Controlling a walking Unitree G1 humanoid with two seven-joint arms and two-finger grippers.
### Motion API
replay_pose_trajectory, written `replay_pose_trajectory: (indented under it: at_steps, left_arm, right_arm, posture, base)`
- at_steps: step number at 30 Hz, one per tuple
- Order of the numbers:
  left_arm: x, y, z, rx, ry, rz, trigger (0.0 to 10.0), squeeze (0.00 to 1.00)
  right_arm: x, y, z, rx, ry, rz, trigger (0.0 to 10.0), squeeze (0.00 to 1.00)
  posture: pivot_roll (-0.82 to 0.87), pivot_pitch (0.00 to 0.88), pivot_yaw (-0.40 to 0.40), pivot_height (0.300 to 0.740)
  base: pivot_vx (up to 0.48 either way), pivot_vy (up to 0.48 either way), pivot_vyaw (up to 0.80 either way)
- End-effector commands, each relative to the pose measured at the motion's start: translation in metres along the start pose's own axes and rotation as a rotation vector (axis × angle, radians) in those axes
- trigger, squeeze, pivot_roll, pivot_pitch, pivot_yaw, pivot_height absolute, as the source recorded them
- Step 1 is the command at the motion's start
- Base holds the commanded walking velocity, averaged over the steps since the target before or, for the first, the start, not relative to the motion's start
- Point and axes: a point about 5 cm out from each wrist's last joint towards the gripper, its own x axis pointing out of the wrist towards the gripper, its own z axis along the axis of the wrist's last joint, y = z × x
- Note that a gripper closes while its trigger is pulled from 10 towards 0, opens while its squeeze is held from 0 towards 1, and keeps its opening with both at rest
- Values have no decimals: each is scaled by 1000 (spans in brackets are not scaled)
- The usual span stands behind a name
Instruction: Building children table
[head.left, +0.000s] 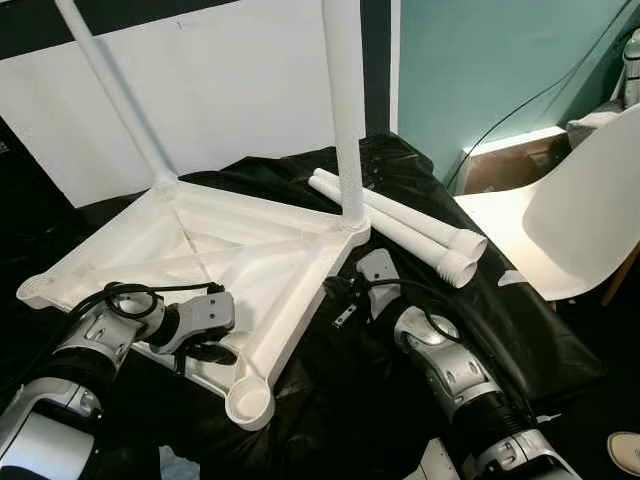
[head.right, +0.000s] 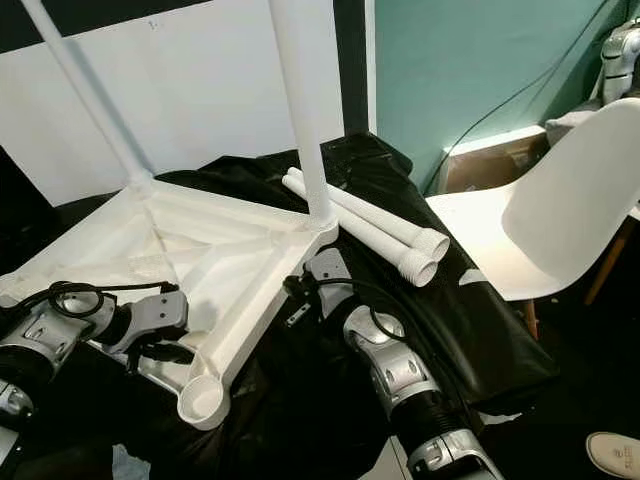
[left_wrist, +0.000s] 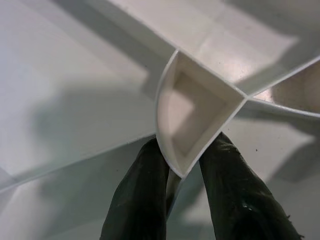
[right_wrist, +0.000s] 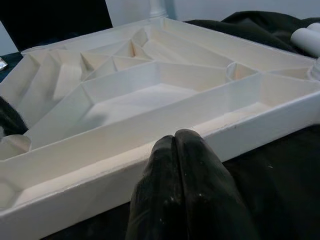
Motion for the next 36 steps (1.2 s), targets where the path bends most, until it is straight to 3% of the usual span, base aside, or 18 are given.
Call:
replay_pose_trajectory:
  at_steps: [1, 8, 18, 30, 36]
  left_arm:
    - [10, -2, -23, -248, -21, 155, 0, 0]
    - [9, 9, -29, -313, 40, 299, 0, 0]
    - [4, 17, -32, -350, 71, 405, 0, 0]
    - [2, 31, -29, -465, 40, 615, 0, 0]
    - [-1, 39, -23, -566, -38, 708, 0, 0]
  right_arm:
    - [0, 4, -1, 6, 9, 11, 10000, 0]
    - [0, 5, -3, 12, 10, 5, 10000, 0]
    - [0, 6, -3, 18, 10, 4, 10000, 0]
    - [0, 7, -2, 21, 10, 7, 10000, 0]
    - [-1, 6, -2, 23, 10, 4, 10000, 0]
  posture:
    - [44, 0, 69, 740]
    - [41, 0, 78, 740]
    - [45, 0, 76, 740]
    - [48, 0, 75, 740]
    - [46, 0, 79, 740]
  base:
    - [0, 0, 0]
    - [0, 0, 0]
    - [0, 0, 0]
    - [0, 0, 0]
    - [0, 0, 0]
